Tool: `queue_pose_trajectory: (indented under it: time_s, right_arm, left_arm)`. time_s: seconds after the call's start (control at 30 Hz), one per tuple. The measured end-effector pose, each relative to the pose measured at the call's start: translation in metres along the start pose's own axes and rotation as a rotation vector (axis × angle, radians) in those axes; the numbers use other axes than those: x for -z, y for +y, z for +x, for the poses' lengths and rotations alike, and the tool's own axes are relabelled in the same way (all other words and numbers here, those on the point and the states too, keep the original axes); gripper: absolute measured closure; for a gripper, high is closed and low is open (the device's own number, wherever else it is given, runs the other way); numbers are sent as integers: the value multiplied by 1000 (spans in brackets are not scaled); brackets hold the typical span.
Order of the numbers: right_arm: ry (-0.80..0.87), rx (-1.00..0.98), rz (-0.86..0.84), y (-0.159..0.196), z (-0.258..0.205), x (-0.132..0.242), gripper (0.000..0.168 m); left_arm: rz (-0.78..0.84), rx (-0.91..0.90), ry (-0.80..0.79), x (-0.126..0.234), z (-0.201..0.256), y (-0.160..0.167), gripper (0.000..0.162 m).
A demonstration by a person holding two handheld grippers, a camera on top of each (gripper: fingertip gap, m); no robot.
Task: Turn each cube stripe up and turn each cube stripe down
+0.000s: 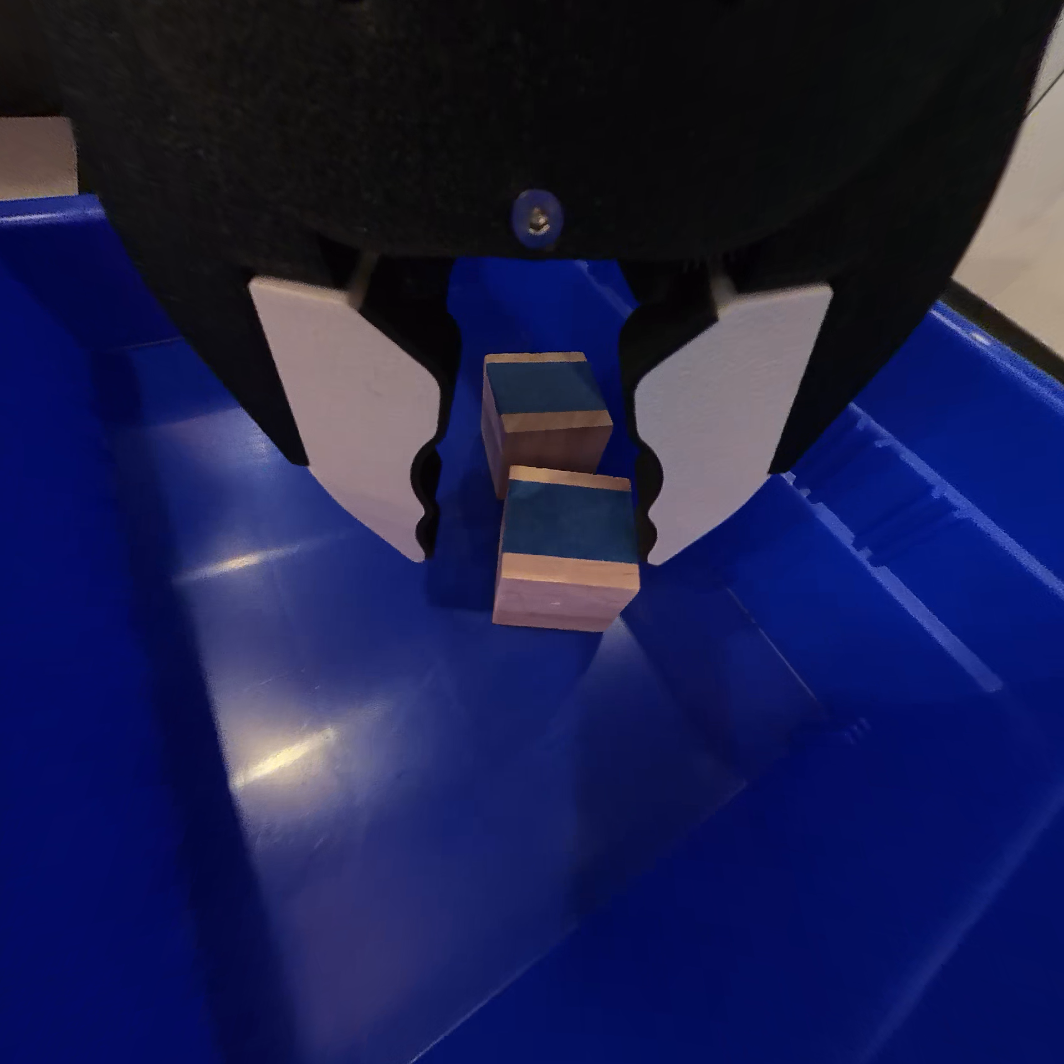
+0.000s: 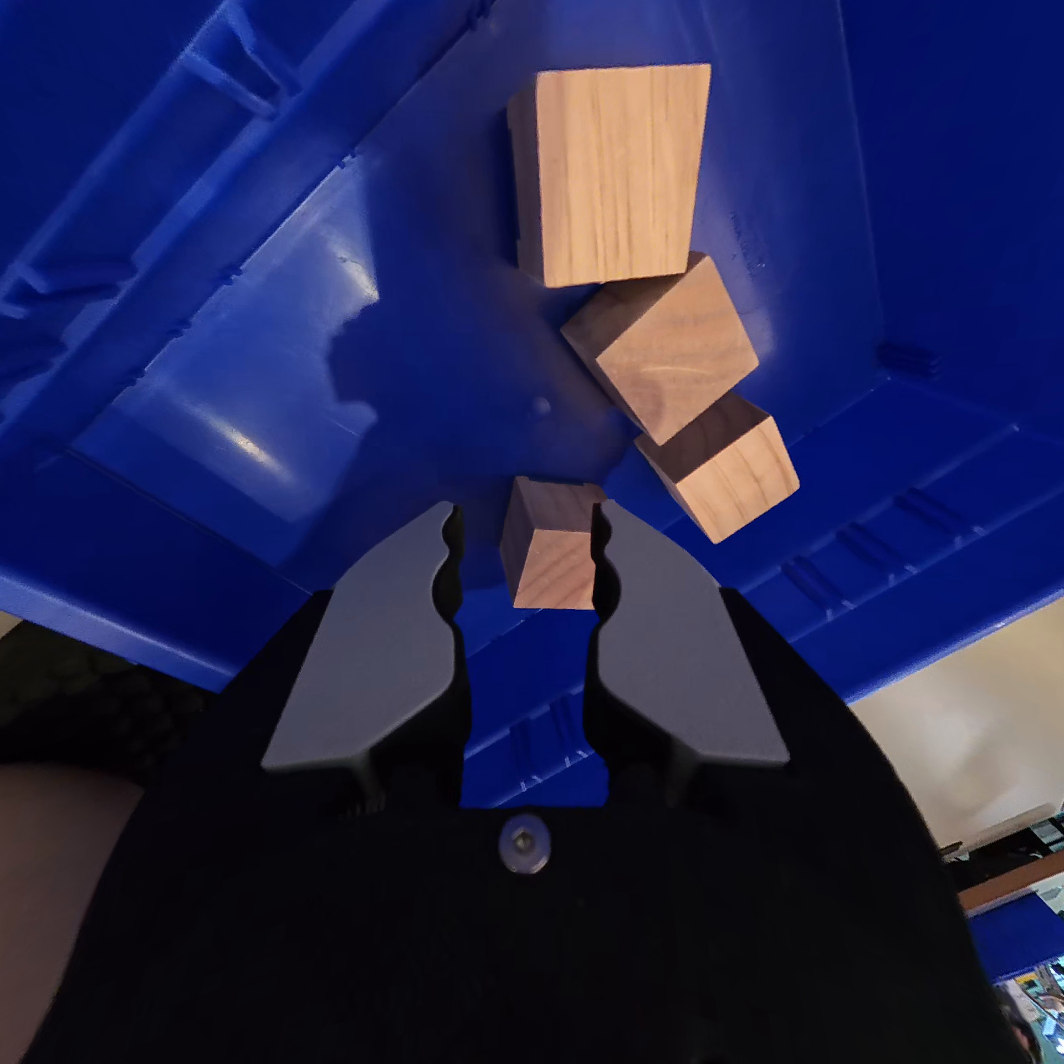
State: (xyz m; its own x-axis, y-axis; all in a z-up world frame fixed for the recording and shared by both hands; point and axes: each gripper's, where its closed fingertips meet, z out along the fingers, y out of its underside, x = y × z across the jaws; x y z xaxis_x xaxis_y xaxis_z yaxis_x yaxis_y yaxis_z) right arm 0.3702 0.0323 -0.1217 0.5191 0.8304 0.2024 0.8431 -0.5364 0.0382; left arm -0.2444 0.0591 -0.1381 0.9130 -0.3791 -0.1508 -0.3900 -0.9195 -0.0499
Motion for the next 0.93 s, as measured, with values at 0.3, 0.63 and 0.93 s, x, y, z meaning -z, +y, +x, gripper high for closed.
queue_pose_trajectory:
  time_s: [0.3, 0.63, 0.93]
  right_arm:
    - [-3, 12, -12, -1, -3, -1, 125]
    - [355, -140, 174, -6, 34, 81, 129]
    - [463, 229, 1424, -158, -84, 269, 98]
  left_arm:
    - [-27, 38, 64, -5, 3, 1, 116]
    - [434, -48, 376, 94, 57, -43, 116]
    - [969, -461, 1149, 276, 207, -34, 117]
